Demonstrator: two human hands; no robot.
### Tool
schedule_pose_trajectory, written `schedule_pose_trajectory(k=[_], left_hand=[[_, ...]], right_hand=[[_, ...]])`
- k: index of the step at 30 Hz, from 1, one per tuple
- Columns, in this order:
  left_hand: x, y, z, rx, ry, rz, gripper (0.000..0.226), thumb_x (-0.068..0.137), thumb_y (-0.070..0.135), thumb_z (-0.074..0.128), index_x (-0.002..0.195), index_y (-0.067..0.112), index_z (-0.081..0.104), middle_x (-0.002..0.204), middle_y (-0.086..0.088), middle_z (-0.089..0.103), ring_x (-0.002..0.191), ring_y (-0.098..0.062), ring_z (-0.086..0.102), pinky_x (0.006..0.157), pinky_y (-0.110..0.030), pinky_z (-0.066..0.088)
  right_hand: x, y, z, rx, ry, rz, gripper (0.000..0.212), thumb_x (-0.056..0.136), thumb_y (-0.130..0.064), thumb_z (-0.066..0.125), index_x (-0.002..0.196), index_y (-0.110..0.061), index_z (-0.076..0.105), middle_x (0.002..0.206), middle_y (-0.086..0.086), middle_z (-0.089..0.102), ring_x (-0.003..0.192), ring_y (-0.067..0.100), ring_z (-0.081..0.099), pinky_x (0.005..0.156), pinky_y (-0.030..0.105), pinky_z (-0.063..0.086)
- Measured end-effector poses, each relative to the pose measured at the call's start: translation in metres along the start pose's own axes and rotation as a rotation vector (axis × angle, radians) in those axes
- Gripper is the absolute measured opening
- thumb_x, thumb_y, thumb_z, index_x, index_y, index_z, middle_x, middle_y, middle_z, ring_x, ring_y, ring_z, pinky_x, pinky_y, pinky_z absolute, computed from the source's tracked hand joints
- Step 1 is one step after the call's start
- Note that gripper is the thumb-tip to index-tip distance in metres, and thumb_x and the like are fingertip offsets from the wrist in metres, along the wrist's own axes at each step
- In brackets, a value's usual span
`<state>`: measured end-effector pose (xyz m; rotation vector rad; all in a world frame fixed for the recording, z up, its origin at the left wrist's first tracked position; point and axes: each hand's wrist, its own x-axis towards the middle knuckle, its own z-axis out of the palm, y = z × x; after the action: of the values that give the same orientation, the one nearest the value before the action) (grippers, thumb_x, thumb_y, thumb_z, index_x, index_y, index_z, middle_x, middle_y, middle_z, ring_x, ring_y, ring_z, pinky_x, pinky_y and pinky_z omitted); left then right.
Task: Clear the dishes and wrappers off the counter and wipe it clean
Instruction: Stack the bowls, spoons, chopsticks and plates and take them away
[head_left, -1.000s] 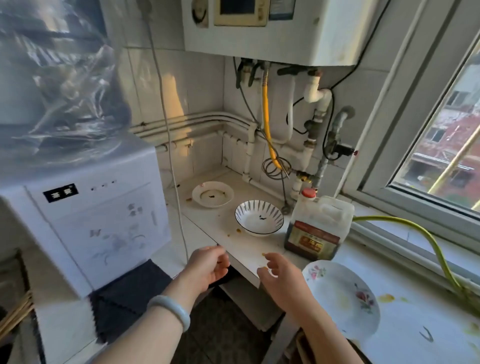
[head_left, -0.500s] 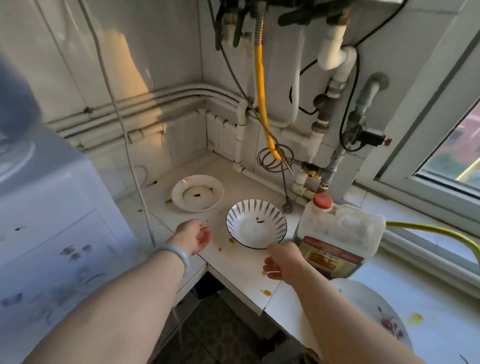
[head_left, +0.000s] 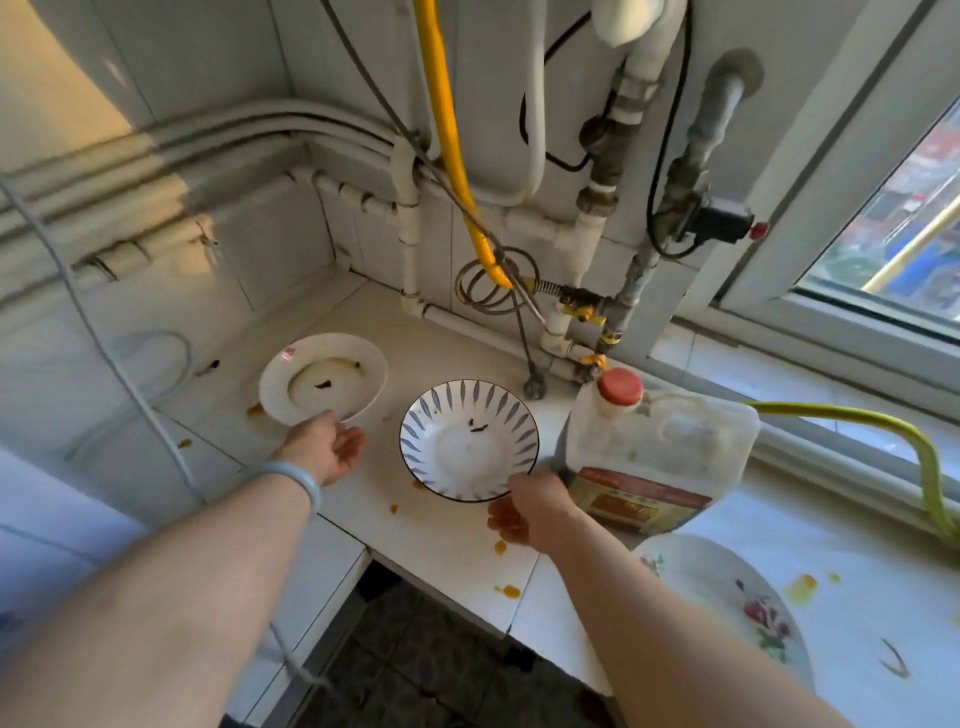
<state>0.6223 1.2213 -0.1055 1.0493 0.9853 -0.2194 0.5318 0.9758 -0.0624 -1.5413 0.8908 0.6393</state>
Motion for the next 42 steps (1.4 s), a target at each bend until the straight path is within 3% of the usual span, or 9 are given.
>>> schedule_pose_trajectory(k=[5,11,15,21,27,29,32,36,42], left_hand=[[0.021,0.002,-0.011,-0.022,0.038,-0.019,0.019,0.102,0.015,0.035,0.113,0.007,0.048,0.082,-0.016,0.061,0.073,-0.026,0.057,0.047,-0.03,0.055],[0.022,0.012,-0.01,-0.101,0.05,0.035,0.026,0.096,-0.007,0.03,0.092,0.009,0.05,0.084,-0.011,0.055,0.071,-0.021,0.053,0.034,-0.021,0.049],[0.017,0.004,-0.018,-0.141,0.083,0.07,0.037,0.094,-0.007,0.032,0.121,0.012,0.049,0.088,-0.011,0.057,0.067,-0.021,0.059,0.035,-0.021,0.05],[-0.029,-0.013,-0.019,-0.116,0.077,0.182,0.04,0.088,-0.007,0.037,0.12,0.009,0.055,0.06,-0.007,0.068,0.042,-0.011,0.063,0.037,-0.019,0.049],[-0.08,-0.063,-0.031,-0.01,0.075,0.227,0.045,0.092,0.003,0.034,0.134,-0.003,0.048,0.044,-0.003,0.064,0.034,-0.007,0.059,0.033,-0.014,0.042],[-0.101,-0.086,-0.035,-0.006,0.073,0.216,0.044,0.093,0.004,0.036,0.135,-0.004,0.047,0.05,-0.005,0.066,0.035,-0.008,0.059,0.032,-0.013,0.041],[-0.138,-0.119,-0.039,-0.016,0.077,0.196,0.044,0.093,0.003,0.038,0.136,-0.002,0.047,0.09,-0.015,0.065,0.045,-0.013,0.062,0.033,-0.015,0.043],[-0.19,-0.168,-0.045,-0.133,0.077,0.152,0.045,0.093,-0.003,0.04,0.138,0.003,0.046,0.125,-0.02,0.06,0.083,-0.024,0.065,0.049,-0.018,0.053],[-0.266,-0.234,-0.045,0.059,0.051,0.077,0.013,0.094,0.002,0.05,0.107,0.002,0.053,0.085,-0.017,0.062,0.07,-0.019,0.06,0.033,-0.018,0.046]], right_hand=[[0.006,0.007,0.001,-0.002,-0.044,-0.003,0.023,0.1,-0.02,0.044,0.1,-0.002,0.058,0.078,0.011,0.065,0.063,0.022,0.062,0.059,0.03,0.053],[0.008,0.011,0.008,0.099,0.04,-0.087,0.017,0.096,-0.007,0.04,0.087,-0.009,0.055,0.077,0.014,0.066,0.059,0.021,0.061,0.059,0.029,0.052],[-0.01,0.018,-0.001,0.05,0.024,-0.152,0.018,0.095,-0.007,0.04,0.095,-0.003,0.058,0.072,0.014,0.064,0.061,0.023,0.057,0.059,0.031,0.049],[-0.052,0.035,-0.043,-0.102,-0.047,-0.274,0.025,0.099,-0.016,0.04,0.111,-0.002,0.057,0.069,0.009,0.063,0.049,0.013,0.054,0.043,0.02,0.043],[-0.099,0.074,-0.098,-0.22,-0.055,-0.363,0.025,0.097,-0.018,0.042,0.098,-0.004,0.063,0.066,0.007,0.061,0.043,0.01,0.049,0.039,0.019,0.037],[-0.113,0.09,-0.119,-0.24,-0.067,-0.394,0.026,0.096,-0.016,0.042,0.1,-0.003,0.064,0.065,0.007,0.061,0.044,0.009,0.049,0.041,0.02,0.037],[-0.133,0.11,-0.152,-0.271,-0.052,-0.42,0.026,0.094,-0.013,0.043,0.089,0.0,0.066,0.061,0.007,0.06,0.045,0.013,0.047,0.043,0.024,0.035],[-0.154,0.135,-0.19,-0.281,0.002,-0.441,0.03,0.09,-0.008,0.041,0.069,-0.002,0.061,0.05,0.008,0.059,0.044,0.019,0.044,0.042,0.025,0.033],[-0.175,0.16,-0.234,-0.193,0.033,-0.456,0.026,0.086,-0.003,0.041,0.072,0.003,0.063,0.053,0.012,0.06,0.044,0.02,0.045,0.043,0.027,0.033]])
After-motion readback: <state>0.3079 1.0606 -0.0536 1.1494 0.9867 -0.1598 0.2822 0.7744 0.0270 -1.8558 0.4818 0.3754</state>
